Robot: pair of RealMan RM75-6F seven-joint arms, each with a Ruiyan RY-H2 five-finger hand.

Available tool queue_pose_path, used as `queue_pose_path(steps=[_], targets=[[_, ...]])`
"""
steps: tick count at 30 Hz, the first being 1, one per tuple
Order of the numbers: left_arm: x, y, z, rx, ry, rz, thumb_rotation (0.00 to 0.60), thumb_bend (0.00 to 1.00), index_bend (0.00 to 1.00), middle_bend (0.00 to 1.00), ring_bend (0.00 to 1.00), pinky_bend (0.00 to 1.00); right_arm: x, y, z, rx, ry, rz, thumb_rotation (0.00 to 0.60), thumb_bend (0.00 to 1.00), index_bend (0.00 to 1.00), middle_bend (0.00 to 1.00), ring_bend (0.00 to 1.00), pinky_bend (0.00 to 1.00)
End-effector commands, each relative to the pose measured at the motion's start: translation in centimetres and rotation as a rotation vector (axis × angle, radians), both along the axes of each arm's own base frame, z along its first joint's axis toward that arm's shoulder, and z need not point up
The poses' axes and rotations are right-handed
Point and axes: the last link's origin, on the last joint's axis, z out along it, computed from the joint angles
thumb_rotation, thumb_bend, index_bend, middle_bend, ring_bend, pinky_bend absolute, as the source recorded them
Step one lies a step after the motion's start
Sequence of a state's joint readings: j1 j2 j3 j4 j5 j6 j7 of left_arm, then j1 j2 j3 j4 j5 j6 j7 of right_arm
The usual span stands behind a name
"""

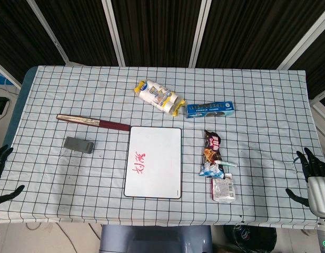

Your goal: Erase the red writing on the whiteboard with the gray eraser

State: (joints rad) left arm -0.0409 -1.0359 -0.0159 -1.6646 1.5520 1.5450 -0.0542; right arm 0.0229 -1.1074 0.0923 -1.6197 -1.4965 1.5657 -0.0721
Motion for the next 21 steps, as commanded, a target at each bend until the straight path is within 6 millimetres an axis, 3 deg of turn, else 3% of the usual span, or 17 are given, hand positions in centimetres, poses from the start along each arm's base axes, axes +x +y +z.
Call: queue_pose_path(steps=[1, 21], targets=[[0.0, 0.0, 0.01, 0.0, -0.001, -0.001, 0.6, 0.13, 0.0, 0.0, 0.0, 0.08, -0.02, 0.0, -0.01, 0.001, 0.0, -0.001, 0.6, 0.09, 0.0, 0.02, 0.14, 0.19], [0.04, -0.09, 0.04, 0.001, 0.0, -0.015, 0.6, 0.13, 0.0, 0.0, 0.0, 0.09, -0.04, -0.02, 0.09, -0.003, -0.002, -0.002, 0.6, 0.09, 0.0, 0.02, 0.14, 0.19]])
